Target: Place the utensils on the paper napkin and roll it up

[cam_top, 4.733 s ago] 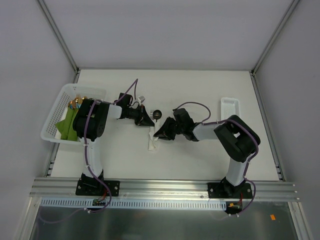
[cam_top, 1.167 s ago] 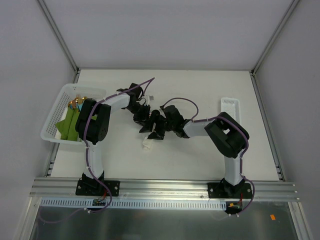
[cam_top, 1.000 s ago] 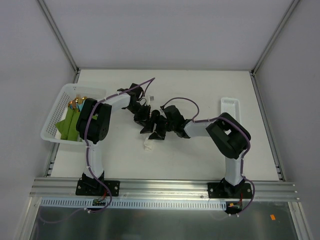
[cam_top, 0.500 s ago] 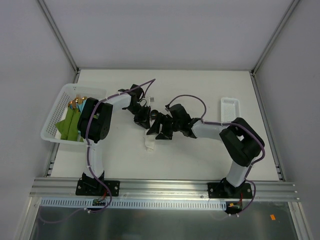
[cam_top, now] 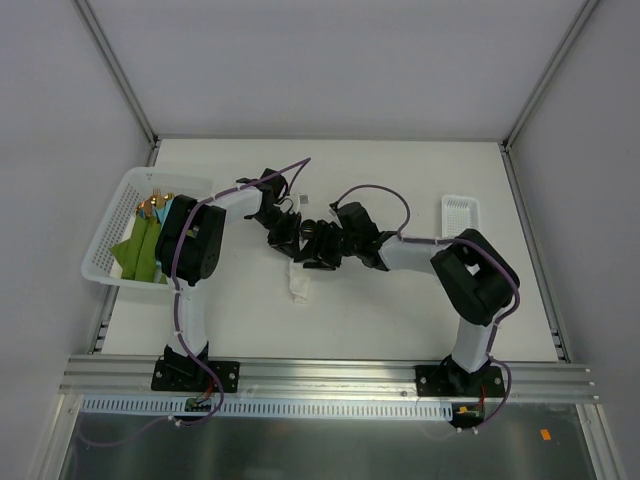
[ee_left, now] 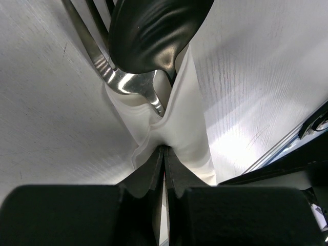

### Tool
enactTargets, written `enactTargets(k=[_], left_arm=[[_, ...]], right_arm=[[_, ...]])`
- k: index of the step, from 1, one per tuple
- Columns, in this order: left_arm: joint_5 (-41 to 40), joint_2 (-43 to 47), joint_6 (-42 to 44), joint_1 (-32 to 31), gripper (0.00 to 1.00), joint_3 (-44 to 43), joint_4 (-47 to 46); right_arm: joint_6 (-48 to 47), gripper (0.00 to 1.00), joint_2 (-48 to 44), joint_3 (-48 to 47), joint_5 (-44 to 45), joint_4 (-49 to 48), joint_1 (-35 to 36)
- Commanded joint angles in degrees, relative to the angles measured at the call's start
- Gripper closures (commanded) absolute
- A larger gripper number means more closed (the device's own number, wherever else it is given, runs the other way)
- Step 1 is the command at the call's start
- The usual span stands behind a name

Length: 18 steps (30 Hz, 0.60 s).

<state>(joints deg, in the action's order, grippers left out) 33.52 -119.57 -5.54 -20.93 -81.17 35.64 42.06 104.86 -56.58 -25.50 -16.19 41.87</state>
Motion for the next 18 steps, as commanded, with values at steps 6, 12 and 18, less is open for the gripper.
enactTargets(k=[6,12,18], left_arm=[[-3.3,-3.0,-0.1,1.4,0.98,0.0,1.1],[-2.1,-2.8,0.0,2.6,0.97,0.4,1.1],[-1.4,-0.9,0.3,3.1,0.97,0.2,1.2]], right_arm=[[4.3,0.71,4.9,-0.5,-1.8,-7.2,0.3],[5.0,0.73,7.3,2.1,-2.2,-9.1,0.8],[5.1,0.46,8.7,4.2,-2.5,-10.3,0.8]])
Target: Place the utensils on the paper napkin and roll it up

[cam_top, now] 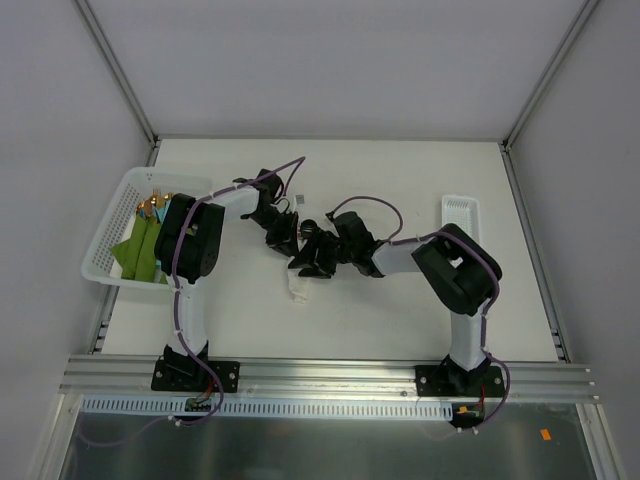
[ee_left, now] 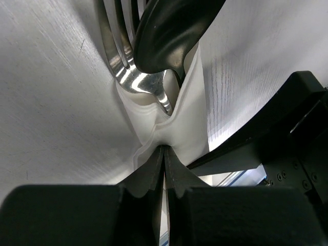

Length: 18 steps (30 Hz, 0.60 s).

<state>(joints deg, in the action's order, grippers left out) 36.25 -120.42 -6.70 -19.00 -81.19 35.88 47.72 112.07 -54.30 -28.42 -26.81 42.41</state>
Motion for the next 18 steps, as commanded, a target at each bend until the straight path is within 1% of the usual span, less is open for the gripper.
enactTargets(k=[1,6,8,13,18], left_arm=[[-4.1,0.2,1.5,1.2,0.97,0.2,0.9],[-2.2,2.3,1.5,2.0,0.96,-1.3,1.0],[0.7,3.3,1.4,2.0,0.96,-2.6,1.1],[3.9,4.9,1.8,1.1,0.91,-4.8,2.2],[7.7,4.7,0.8,-0.1,0.89,-5.4,2.4]], right_arm=[[-0.5,0.45,1.6,2.1,0.3,0.4,0.3],[-0.5,0.43,2.0,2.6,0.2,0.4,0.2],[-0.5,0.43,2.4,2.7,-0.1,0.4,0.2],[-0.7,0.43,3.1,2.7,-0.7,0.4,0.3],[-0.8,0.42,3.5,2.9,-0.8,0.4,0.3]])
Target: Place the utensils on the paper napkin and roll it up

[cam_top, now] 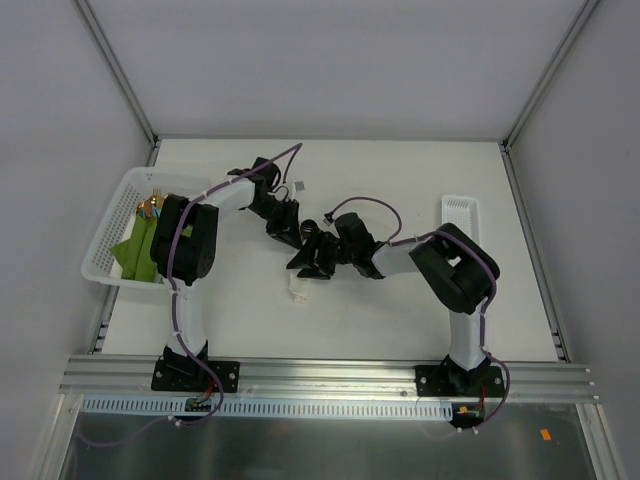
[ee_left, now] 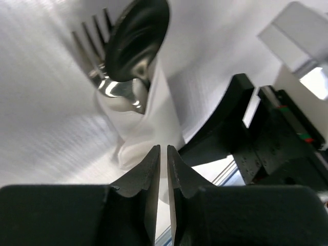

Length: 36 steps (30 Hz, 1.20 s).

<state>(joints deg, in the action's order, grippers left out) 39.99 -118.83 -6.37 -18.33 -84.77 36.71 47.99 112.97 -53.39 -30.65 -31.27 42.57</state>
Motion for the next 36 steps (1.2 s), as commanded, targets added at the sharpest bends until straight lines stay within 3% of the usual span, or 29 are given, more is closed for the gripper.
enactTargets(k=[1,13,20,36], left_arm=[[4.4,2.8,0.4,-1.2,0.89,-1.8,1.5],[7.2,0.0,1.2,-4.4,0.88,1.6,1.8],[3.6,2.3,5.8,-3.8,0.89,8.8,3.7],[-10.1,2.5,12.2,1.7,0.94,8.6,6.8]], right_arm=[[-1.0,0.42,2.6,2.0,1.3,4.9,0.1],[-1.0,0.41,2.6,1.4,1.7,6.0,0.1],[-1.1,0.41,2.7,1.8,1.9,6.0,0.1],[-1.2,0.41,2.5,2.8,2.0,6.0,0.1]])
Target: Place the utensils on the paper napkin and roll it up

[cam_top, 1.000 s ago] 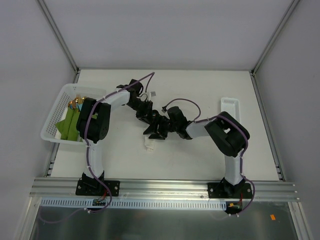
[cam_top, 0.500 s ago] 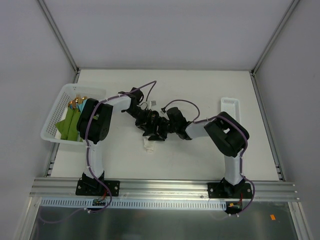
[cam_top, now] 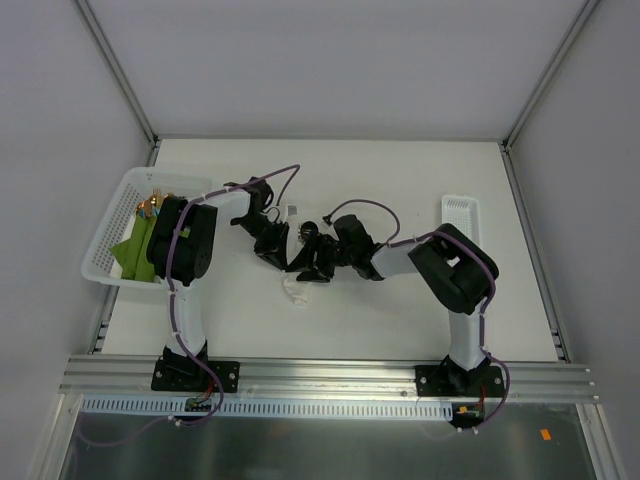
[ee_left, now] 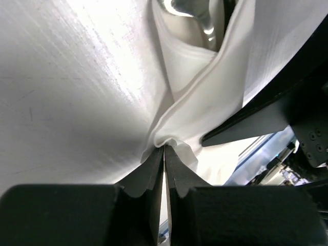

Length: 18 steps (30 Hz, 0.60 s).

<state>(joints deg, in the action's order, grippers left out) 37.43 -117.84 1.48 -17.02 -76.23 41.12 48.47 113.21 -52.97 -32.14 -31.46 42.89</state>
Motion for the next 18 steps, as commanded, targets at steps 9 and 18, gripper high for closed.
enactTargets(k=[9,18], left_arm=[[5.0,5.9,4.5,10.3,0.89,-4.8,2.9],[10.0,6.8,2.9,6.7,0.86,-12.4,5.3]], right_arm=[[-2.0,0.41,2.2,2.8,3.3,6.2,-0.4],[-2.1,0.41,2.5,2.9,3.5,6.2,-0.4]])
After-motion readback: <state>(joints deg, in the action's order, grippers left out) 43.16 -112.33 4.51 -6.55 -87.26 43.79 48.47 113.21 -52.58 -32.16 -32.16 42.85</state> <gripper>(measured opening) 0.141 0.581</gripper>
